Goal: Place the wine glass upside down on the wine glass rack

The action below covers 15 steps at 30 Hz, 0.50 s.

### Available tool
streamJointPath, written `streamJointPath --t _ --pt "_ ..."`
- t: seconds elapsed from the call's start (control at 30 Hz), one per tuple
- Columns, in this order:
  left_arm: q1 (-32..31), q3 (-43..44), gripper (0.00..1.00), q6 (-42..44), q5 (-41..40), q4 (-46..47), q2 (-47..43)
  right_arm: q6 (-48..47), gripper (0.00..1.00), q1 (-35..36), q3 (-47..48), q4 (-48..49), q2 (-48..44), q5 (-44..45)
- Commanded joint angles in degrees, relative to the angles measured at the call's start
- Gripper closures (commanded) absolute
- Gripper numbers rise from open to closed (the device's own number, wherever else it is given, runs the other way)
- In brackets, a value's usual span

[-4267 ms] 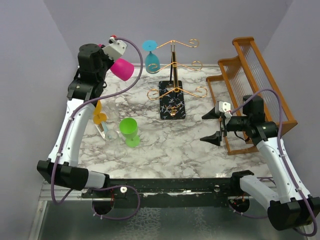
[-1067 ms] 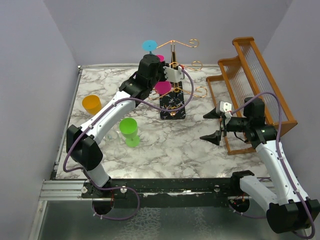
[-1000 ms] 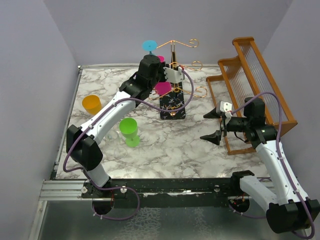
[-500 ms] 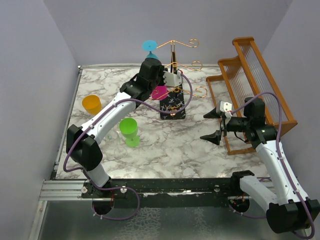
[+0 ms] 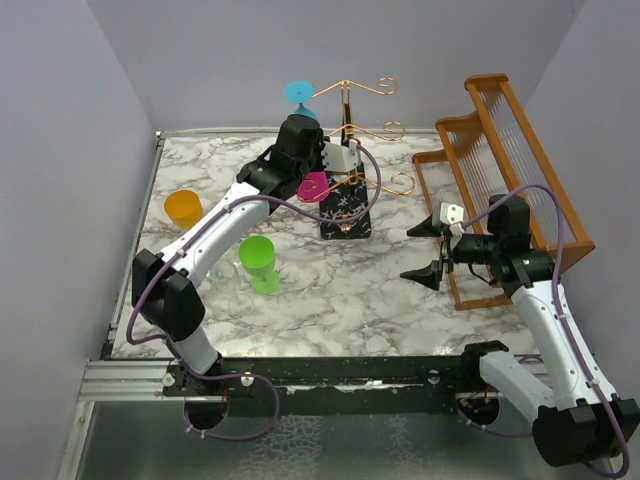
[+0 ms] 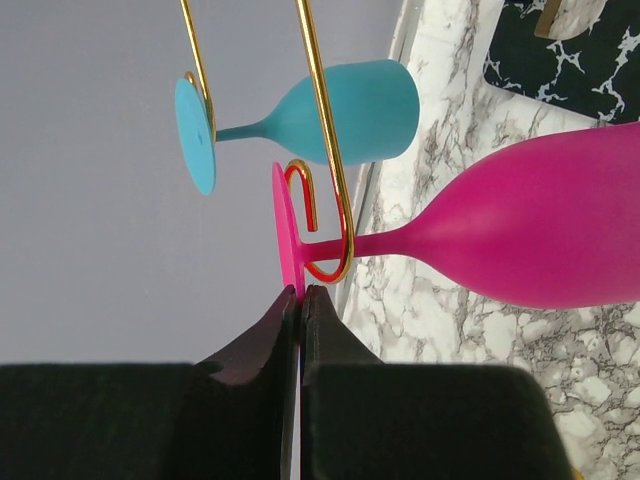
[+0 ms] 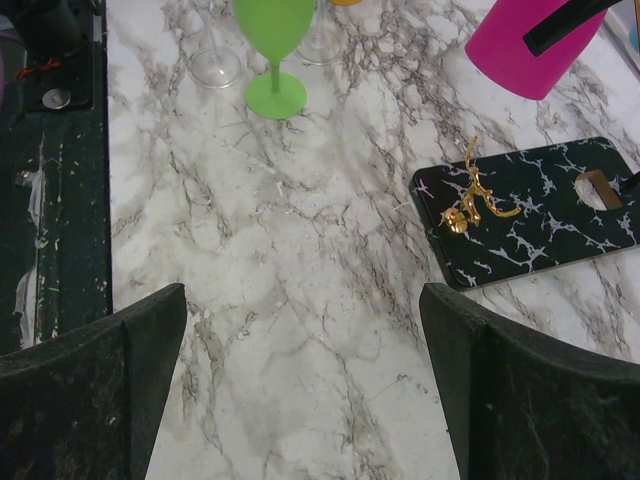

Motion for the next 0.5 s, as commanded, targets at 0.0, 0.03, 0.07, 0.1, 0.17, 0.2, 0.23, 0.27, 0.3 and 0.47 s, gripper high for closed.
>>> streamJointPath --t 0.0,0.03,0.07,0.1,0.17,0.2,0.23,0.27,0.3,0.47 --pt "0.87 2.81 1.0 -1.27 -1.52 -1.12 0.76 0.7 0.0 -0.31 -0.76 1.78 -0.25 1.06" --pt "0.96 3.11 1.0 -1.33 -1.6 -1.13 1.09 0.71 0.01 -0.34 -0.71 1.76 -0.25 1.06" --pt "1.16 3.48 1.0 -1.32 -1.61 -1.2 1.37 0.77 0.0 -0.31 -0.75 1.77 -0.3 1.06" --pt "1.22 3.84 1.0 -1.4 -1.61 -1.27 1.65 0.78 0.01 -0.31 -0.8 1.77 -0.25 1.1" --pt "1.43 4.62 1.0 -1.37 -1.62 -1.35 1.72 0.78 0.0 -0.33 -0.87 1.77 -0.16 1.07" --pt "1.45 5.03 1.0 -1.42 -1.61 -1.29 2.95 0.78 0.01 -0.32 -0.85 1.77 -0.2 1.14" --pt "1.45 5.41 1.0 -1.44 -1.5 -1.3 3.57 0.78 0.01 -0.37 -0.79 1.77 -0.24 1.15" --pt "1.45 5.81 1.0 -1.44 -1.52 -1.35 4.02 0.78 0.0 -0.36 -0.83 1.77 -0.24 1.15" --pt "1.43 6.2 1.0 -1.44 -1.4 -1.29 4.27 0.78 0.0 -0.31 -0.84 1.77 -0.26 1.15" --pt "1.45 8.31 0.98 -1.82 -0.58 -1.73 6.21 0.69 0.0 -0.31 -0.8 1.81 -0.5 1.36"
